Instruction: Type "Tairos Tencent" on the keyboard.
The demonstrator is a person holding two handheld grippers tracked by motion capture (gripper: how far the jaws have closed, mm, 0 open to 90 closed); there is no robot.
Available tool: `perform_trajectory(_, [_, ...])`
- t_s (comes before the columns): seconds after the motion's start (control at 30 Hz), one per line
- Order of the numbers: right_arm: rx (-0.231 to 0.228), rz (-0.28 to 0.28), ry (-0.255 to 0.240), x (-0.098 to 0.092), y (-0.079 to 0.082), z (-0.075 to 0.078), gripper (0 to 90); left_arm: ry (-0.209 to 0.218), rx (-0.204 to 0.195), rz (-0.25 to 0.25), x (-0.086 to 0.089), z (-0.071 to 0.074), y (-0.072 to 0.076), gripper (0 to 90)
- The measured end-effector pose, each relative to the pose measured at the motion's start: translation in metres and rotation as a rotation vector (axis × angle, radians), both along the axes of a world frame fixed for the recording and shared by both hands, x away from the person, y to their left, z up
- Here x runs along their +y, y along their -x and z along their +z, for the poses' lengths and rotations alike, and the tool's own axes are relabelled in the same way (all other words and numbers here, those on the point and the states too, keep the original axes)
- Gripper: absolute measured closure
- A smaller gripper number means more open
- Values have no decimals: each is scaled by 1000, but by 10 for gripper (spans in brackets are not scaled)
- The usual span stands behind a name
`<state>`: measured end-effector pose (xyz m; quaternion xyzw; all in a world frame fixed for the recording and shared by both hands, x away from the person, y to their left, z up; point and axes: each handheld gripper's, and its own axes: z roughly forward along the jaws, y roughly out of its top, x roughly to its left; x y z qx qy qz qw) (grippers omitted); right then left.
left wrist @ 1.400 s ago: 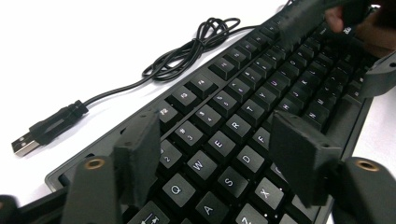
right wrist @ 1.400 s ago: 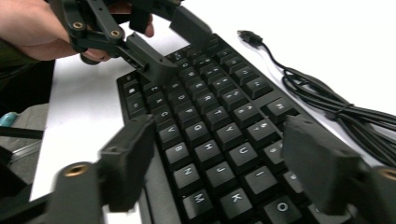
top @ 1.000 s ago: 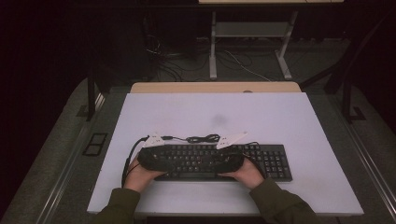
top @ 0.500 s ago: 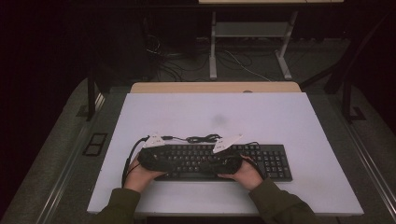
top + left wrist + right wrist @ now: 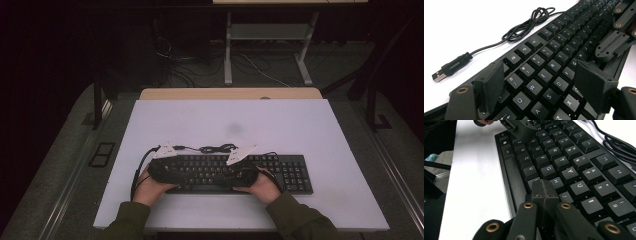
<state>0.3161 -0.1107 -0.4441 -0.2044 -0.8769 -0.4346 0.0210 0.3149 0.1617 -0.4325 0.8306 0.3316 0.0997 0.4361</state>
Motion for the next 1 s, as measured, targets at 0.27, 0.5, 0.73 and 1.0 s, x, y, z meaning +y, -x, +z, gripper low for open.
perform_trajectory(0.27, [2,-2,-15,-2,0,4,892,1,-2,1,0,0,0,238])
perform_trajectory(0.5, [13,-16,-50,-6,-2,7,812,3,-5,2,-1,1,0,240])
perform_trajectory(0.73, [23,-32,-90,-12,-4,8,640,5,-7,-5,-4,3,-1,261])
perform_trajectory(1.0, [23,-57,-120,-19,-7,10,431,12,-5,-16,-10,4,-1,317])
